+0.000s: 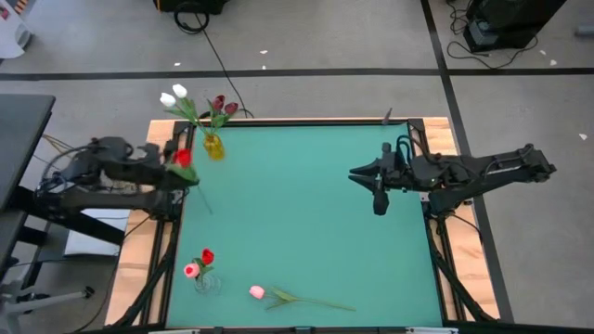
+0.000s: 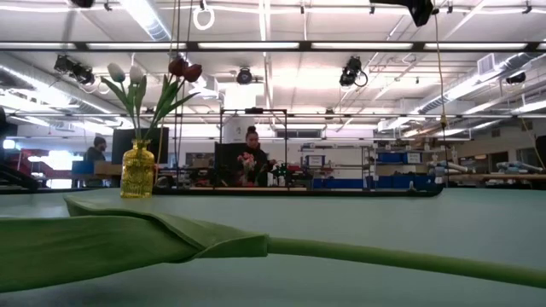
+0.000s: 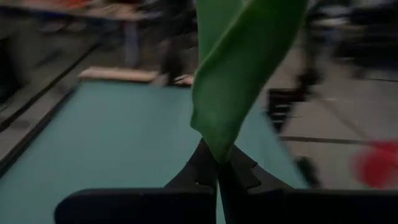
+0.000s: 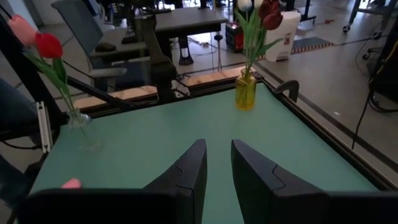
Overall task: Sort flowers into vase by color
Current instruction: Put the red flower into the transparent vase
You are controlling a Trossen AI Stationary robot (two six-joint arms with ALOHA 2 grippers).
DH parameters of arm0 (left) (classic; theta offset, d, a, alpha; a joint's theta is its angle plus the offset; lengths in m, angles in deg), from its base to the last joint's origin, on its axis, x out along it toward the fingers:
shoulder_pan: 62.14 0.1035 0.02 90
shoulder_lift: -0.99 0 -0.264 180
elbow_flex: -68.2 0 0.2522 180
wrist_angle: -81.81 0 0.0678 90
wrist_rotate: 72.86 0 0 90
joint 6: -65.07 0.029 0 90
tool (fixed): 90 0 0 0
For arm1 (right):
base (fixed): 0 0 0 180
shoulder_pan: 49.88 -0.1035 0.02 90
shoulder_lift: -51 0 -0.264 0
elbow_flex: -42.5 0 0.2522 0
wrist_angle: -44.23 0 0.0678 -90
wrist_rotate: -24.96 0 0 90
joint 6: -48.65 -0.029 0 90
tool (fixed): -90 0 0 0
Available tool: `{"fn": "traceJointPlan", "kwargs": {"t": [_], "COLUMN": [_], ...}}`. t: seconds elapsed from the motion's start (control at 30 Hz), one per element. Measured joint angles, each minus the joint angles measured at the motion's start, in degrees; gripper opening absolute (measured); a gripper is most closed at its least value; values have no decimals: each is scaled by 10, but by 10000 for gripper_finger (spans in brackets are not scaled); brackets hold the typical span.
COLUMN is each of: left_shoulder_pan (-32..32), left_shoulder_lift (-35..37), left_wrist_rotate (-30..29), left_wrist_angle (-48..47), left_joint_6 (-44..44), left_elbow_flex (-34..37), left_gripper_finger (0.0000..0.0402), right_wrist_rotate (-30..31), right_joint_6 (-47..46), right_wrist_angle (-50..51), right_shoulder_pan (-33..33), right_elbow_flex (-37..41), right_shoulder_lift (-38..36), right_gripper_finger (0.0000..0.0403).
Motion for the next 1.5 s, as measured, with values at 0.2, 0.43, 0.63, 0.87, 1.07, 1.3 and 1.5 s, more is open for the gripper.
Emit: {"fn": "traceJointPlan", "kwargs": {"t": [0.2,0.43,0.63,0.87,1.07,1.3,1.5], "left_shoulder_pan": [-9,-9,-9,-9,-34,-121,-178], "left_shoulder_lift": [64,115,123,119,119,119,115], "left_wrist_rotate": [142,300,405,434,458,425,360], "left_wrist_angle": [21,135,163,218,376,466,468], "left_joint_6": [-2,-64,-62,-45,-131,-158,-100], "left_elbow_flex": [35,142,153,173,236,288,307], "left_gripper_finger": [3,3,3,2,2,2,2], "right_wrist_rotate": [-3,-3,-3,-3,-3,-3,-3], "right_joint_6": [0,0,0,0,0,0,0], "right_wrist_angle": [0,0,-1,0,0,0,0], "right_shoulder_pan": [0,0,0,0,0,0,0], "right_elbow_flex": [0,0,0,0,0,0,0], "right_shoulder_lift": [11,23,30,37,37,37,37], "right_gripper_finger": [84,83,83,84,83,83,83]}}
